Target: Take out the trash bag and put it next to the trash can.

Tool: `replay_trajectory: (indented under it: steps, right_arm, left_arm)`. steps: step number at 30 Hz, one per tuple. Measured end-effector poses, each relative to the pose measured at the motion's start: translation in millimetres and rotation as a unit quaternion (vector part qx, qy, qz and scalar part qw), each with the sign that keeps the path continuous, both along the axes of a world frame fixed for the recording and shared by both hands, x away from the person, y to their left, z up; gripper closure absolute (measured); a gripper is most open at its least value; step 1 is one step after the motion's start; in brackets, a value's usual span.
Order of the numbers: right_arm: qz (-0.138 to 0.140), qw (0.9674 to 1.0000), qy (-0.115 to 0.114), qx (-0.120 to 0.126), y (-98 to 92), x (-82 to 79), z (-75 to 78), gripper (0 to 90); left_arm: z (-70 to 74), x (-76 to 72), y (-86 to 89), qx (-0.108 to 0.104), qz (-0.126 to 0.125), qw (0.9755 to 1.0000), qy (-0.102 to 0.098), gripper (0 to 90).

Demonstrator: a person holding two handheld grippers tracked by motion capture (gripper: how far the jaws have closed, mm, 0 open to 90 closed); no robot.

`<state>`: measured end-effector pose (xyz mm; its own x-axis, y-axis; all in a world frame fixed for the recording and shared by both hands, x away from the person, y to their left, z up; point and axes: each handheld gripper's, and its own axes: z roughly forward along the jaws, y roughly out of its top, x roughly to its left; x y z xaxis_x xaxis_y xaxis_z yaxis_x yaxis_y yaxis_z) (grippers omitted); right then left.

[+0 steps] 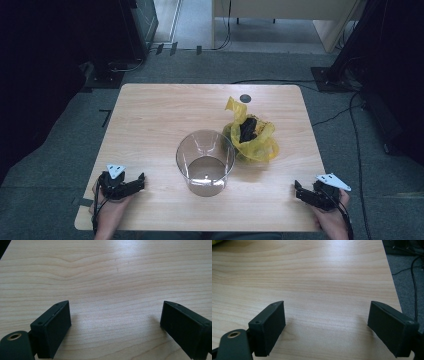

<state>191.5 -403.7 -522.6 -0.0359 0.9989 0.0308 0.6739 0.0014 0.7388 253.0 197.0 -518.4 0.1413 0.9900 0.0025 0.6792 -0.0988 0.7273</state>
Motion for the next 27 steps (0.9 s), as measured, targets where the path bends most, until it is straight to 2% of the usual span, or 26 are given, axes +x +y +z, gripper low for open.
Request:
replay_trajectory:
  steps: [3, 27]
  right_arm:
    - [-0.006, 0.9999, 0.009, -0.003, -0.6, -2.2, -0.7, 14.6]
    - [0.001, 1.0000, 0.008, -0.004, -4.6, -9.6, -1.3, 14.3]
  left_arm:
    - [0.0, 0.0, 0.0, 0.000, 0.000, 1.0000, 0.000, 8.9]
    - [0.0, 0.0, 0.0, 0.000, 0.000, 1.0000, 0.000, 8.9]
